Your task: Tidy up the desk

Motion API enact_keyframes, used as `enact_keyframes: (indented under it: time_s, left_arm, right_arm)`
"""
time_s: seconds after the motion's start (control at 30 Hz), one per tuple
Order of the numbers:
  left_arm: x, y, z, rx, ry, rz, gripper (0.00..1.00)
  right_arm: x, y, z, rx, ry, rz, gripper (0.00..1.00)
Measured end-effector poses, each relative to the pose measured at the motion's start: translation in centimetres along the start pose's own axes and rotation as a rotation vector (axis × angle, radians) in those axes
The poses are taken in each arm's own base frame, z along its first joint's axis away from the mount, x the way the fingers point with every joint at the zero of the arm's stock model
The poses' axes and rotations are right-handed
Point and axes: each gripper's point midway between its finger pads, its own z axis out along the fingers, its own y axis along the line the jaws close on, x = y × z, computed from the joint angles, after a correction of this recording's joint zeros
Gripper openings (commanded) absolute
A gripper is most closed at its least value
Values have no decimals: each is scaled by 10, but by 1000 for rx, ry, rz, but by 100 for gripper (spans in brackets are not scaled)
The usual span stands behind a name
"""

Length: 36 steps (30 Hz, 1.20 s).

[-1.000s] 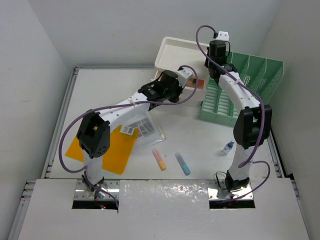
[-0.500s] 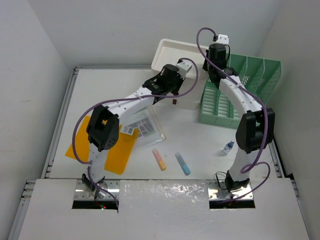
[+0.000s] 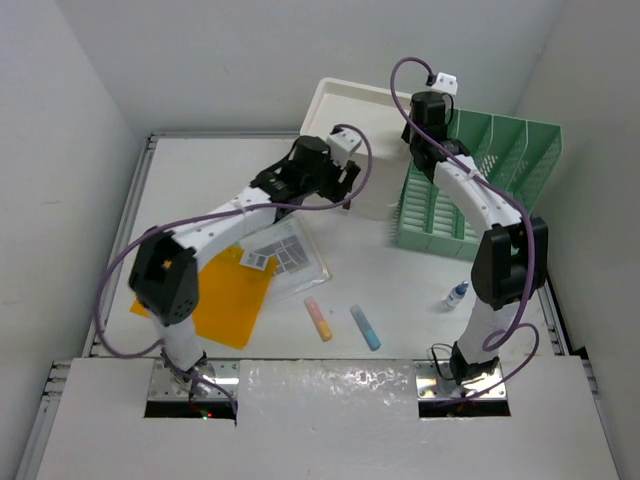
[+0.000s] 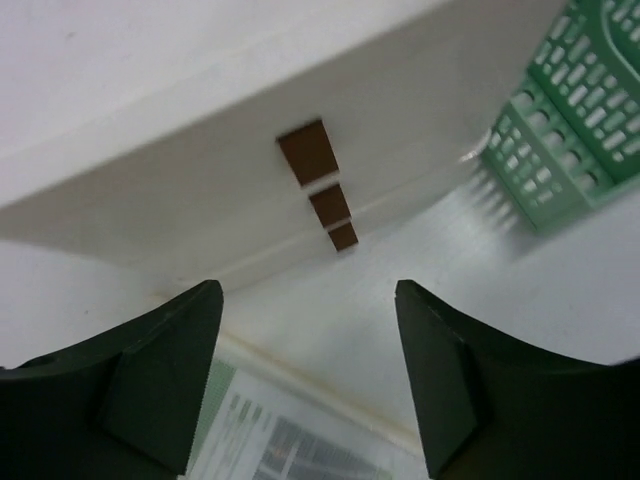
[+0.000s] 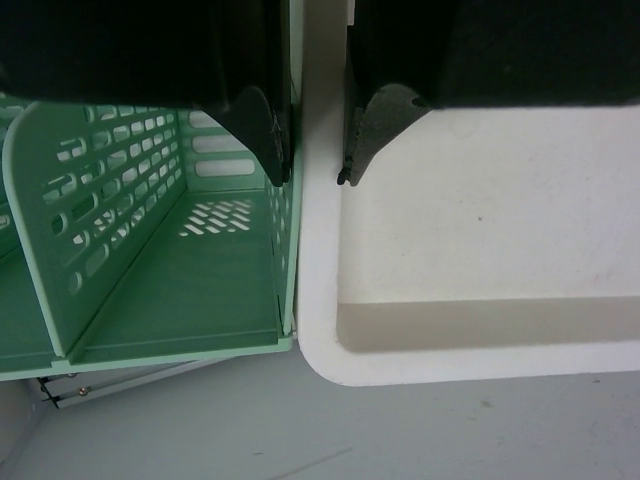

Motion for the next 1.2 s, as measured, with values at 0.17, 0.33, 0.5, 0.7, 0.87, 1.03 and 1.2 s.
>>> enact_keyframes:
  time_s: [0.17, 0.33, 0.5, 0.7, 0.87, 1.03, 1.2]
  left_arm:
    - [5, -5, -45, 43, -66, 17, 55]
    - [38, -9, 2, 30, -9, -9, 58]
    - [99, -11, 46, -8, 129, -36, 62]
    - [84, 0, 60, -98, 87, -63, 64]
    - [47, 10, 63, -155, -27, -107, 64]
    - [53, 11, 72, -200, -25, -141, 60]
    - [67, 1, 89, -193, 4, -174, 57]
  right_arm:
    - [1, 1, -2, 2, 4, 5, 0]
    - [1, 1, -2, 8, -2, 30, 0]
    - [1, 1, -2, 9, -2, 34, 0]
    - [1, 1, -2, 6, -9, 38, 0]
    - [1, 1, -2, 2, -24, 46, 0]
    - [1, 0, -3, 0, -42, 57, 0]
    - [0, 1, -3, -2, -61, 71, 0]
